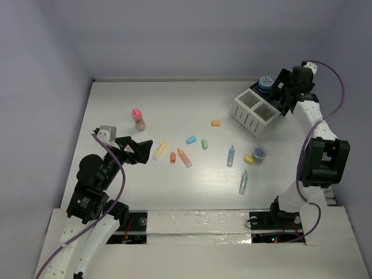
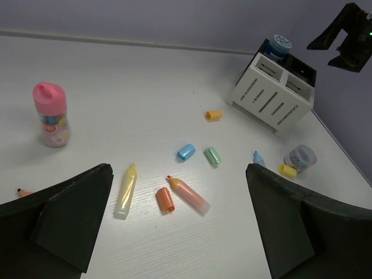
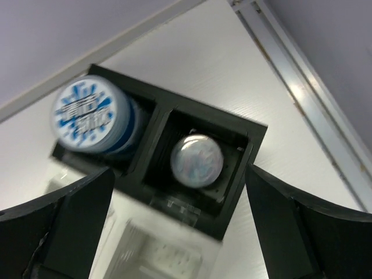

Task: Sort the stationery into containers
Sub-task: Place the stationery in the storage box, then pick up the stationery from the center of the board.

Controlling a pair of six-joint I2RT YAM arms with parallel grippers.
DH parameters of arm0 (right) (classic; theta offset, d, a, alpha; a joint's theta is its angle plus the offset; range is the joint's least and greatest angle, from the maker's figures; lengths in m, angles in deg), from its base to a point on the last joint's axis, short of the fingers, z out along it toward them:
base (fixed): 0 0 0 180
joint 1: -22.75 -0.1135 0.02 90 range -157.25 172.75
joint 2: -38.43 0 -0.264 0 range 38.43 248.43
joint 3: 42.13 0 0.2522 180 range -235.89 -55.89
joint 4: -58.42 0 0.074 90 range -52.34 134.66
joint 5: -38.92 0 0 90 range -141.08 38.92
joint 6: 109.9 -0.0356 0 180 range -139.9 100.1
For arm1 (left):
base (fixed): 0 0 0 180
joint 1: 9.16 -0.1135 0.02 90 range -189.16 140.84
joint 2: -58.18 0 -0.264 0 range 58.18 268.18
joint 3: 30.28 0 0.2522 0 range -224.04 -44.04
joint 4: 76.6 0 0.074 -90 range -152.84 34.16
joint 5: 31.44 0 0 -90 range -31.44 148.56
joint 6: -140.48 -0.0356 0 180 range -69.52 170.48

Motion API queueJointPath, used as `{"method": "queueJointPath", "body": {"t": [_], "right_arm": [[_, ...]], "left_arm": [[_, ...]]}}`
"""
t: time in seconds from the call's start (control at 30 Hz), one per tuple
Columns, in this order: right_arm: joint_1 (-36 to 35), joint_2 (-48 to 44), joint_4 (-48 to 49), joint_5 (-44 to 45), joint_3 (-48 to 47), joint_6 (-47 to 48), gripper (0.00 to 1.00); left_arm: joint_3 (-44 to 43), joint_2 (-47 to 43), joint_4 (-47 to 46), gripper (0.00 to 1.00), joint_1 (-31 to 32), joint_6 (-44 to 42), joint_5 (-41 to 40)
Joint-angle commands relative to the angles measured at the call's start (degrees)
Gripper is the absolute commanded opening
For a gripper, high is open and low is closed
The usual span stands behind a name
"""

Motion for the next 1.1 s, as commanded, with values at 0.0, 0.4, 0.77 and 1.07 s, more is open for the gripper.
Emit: {"method": "queueJointPath", "body": {"t": [0.0, 0.4, 0.77, 1.07], "right_arm": [[0.3, -9.0, 2.0, -4.0, 3.7, -2.5, 1.0], [-11.5, -41.7, -2.1, -8.9, 44.6, -10.9, 1.0], [-11.5, -44.0, -8.7, -9.4, 50.3, -11.6, 1.0], [-11.5, -36.1, -5.3, -8.6, 47.5, -10.4, 0.96]], "left_arm": [[-1.8, -0.9, -2.1, 0.99, 0.3, -0.5, 0.0], [-1.8, -3.0, -2.1, 0.99, 1.4, -0.5, -0.1], [-1.9, -4.6, -2.1, 0.99, 1.9, -0.5, -0.7], [-1.7, -5.0, -2.1, 0.99, 2.4, -0.5, -0.7]]}}
